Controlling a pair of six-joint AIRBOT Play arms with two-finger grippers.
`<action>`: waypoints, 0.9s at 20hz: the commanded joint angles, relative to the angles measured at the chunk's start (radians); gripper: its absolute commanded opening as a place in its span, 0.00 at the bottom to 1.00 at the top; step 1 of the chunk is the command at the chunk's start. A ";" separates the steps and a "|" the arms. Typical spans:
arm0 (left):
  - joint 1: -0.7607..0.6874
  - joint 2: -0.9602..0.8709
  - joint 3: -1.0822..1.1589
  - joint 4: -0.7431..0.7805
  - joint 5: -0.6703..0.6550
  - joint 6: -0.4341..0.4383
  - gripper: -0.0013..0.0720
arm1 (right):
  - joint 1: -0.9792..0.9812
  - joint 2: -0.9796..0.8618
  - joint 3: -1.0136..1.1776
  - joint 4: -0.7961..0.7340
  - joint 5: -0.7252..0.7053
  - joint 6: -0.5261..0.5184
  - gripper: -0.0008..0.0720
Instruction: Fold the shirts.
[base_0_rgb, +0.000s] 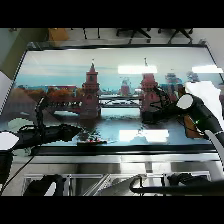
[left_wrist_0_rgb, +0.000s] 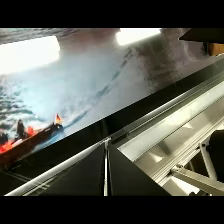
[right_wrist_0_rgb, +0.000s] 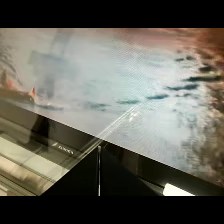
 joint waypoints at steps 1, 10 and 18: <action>0.000 0.002 0.000 0.000 0.000 -0.002 0.04 | 0.001 0.001 0.000 -0.001 -0.001 0.001 0.04; 0.000 0.002 0.000 0.002 0.000 -0.002 0.04 | 0.001 0.001 0.000 -0.001 -0.001 0.001 0.04; 0.054 0.002 0.092 0.461 -0.089 -0.229 0.04 | 0.001 0.001 0.000 -0.001 -0.001 0.001 0.04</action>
